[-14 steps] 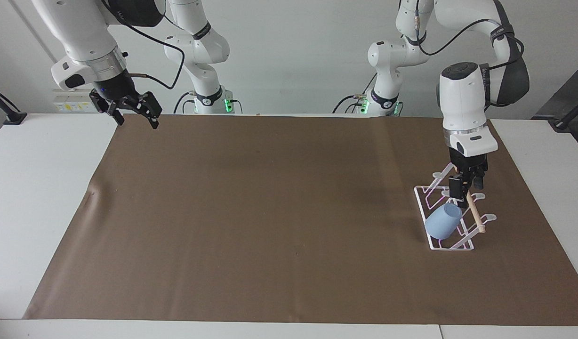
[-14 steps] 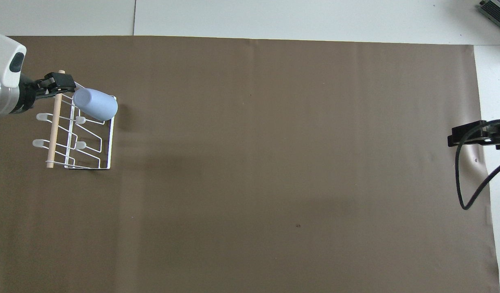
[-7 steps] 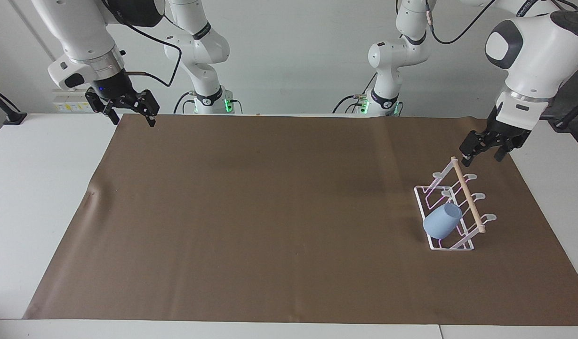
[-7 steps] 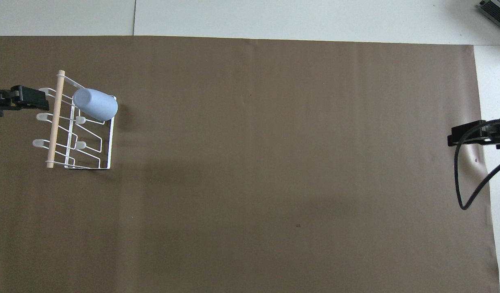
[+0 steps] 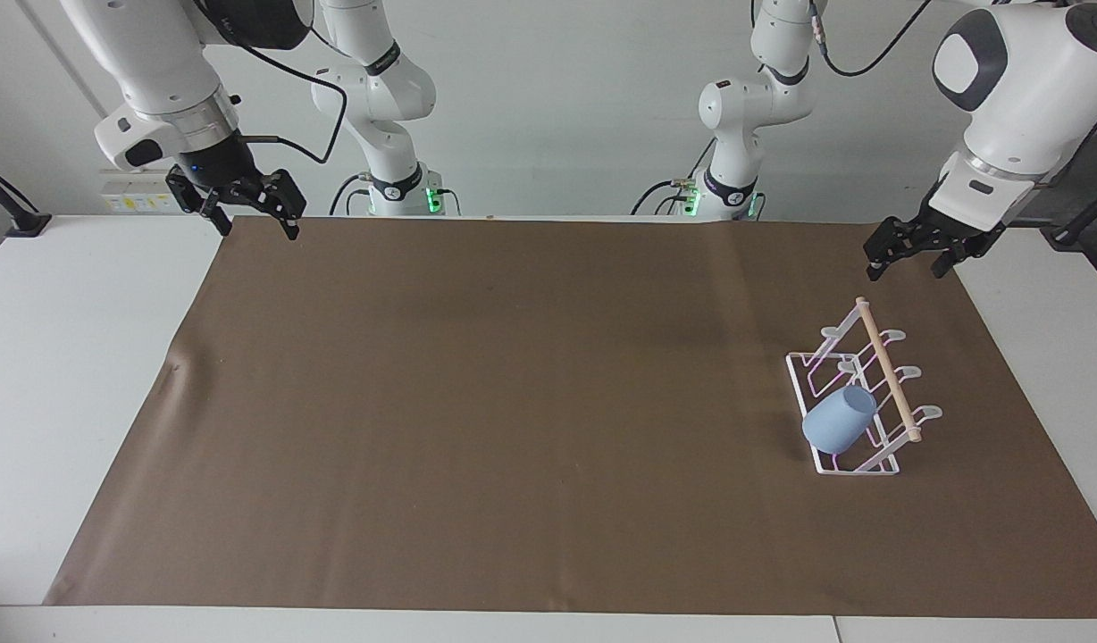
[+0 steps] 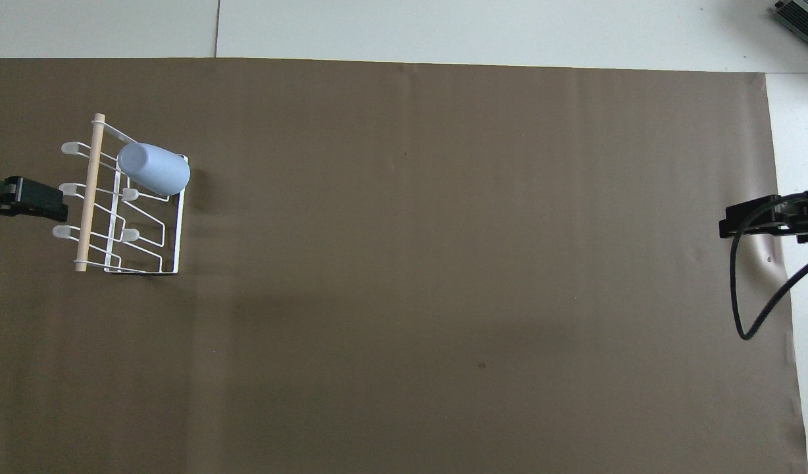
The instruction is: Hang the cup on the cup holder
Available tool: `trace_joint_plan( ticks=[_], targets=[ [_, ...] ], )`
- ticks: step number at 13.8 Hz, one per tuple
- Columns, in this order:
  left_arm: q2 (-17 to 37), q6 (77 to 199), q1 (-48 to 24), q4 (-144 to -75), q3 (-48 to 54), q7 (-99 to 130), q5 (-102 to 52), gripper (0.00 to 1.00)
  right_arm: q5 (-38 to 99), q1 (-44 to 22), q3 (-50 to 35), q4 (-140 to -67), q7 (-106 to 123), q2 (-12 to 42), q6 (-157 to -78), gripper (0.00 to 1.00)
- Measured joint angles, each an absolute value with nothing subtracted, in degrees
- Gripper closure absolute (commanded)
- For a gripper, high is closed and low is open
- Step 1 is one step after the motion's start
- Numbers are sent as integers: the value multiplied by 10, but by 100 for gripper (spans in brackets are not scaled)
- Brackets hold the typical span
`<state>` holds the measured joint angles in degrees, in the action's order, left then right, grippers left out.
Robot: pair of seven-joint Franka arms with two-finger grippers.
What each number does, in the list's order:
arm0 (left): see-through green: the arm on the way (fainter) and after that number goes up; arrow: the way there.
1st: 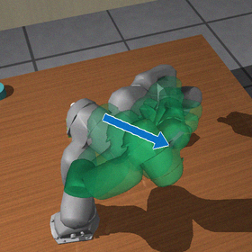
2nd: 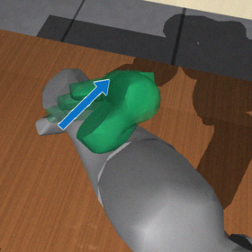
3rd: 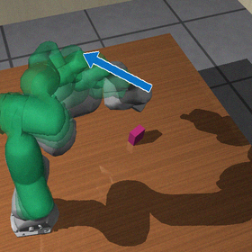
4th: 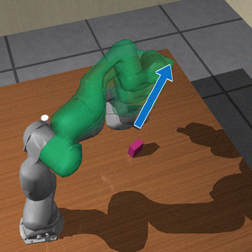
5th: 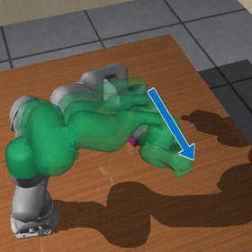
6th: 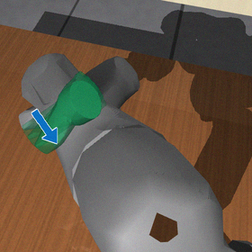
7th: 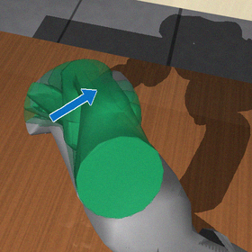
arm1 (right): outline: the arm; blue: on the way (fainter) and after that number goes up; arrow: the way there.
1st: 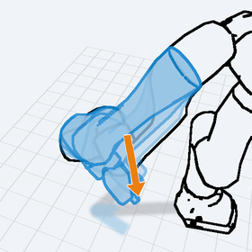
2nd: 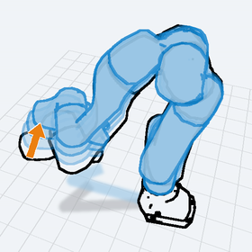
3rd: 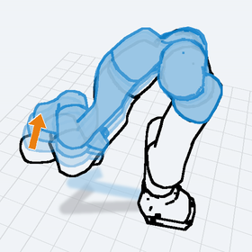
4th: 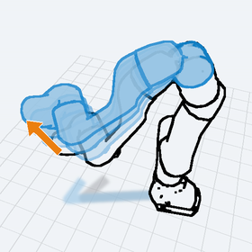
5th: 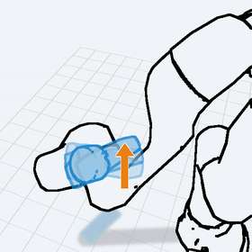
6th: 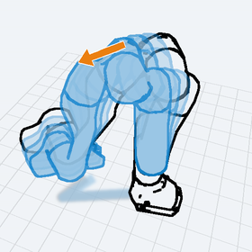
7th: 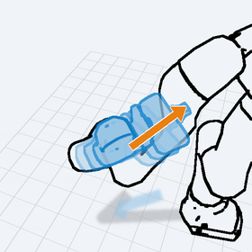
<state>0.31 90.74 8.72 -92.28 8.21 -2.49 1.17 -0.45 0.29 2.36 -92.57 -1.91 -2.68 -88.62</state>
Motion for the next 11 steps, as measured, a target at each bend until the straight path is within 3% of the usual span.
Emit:
trace_joint_plan(
  ticks=[5, 11],
  targets=[
    [1, 886, 76, -911, 60, -37, 7, 0, -5, 3, 23, -926, -19, -27, -886, 0],
    [1, 855, -9, -891, -18, -38, 4, 0, -5, 3, 23, -926, -19, -27, -886, 0]
  ],
)
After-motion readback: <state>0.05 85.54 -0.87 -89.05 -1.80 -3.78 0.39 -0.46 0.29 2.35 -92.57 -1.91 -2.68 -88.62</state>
